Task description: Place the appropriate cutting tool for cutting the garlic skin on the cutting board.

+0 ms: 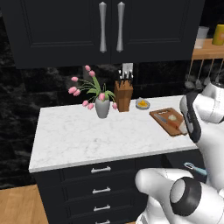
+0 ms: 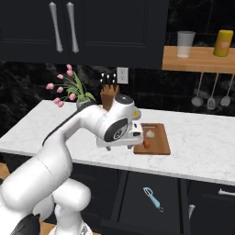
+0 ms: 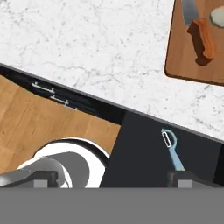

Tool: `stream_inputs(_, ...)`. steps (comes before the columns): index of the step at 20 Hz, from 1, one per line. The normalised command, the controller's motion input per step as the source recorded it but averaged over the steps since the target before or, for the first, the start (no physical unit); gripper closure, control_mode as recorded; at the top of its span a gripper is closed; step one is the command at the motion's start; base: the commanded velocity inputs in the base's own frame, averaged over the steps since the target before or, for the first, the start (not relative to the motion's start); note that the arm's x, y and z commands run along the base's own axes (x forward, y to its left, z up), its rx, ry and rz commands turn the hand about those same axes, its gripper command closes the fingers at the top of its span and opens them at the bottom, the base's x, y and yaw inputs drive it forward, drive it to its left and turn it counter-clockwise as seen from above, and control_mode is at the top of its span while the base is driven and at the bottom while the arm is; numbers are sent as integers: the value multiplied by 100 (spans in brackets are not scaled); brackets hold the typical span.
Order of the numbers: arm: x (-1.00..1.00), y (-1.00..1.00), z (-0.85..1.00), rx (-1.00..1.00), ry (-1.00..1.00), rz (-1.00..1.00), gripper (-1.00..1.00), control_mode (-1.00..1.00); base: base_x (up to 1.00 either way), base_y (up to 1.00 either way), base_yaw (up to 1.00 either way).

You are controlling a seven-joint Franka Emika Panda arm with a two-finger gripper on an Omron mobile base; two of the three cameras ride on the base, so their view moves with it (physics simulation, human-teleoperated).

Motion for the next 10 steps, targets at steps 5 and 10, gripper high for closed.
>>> stream_inputs(5,-100,22,38,1,0,-20,-100,-100,0,0,0)
stream_inputs(10,-100,24,30,0,-1,-22,-100,-100,0,0,0)
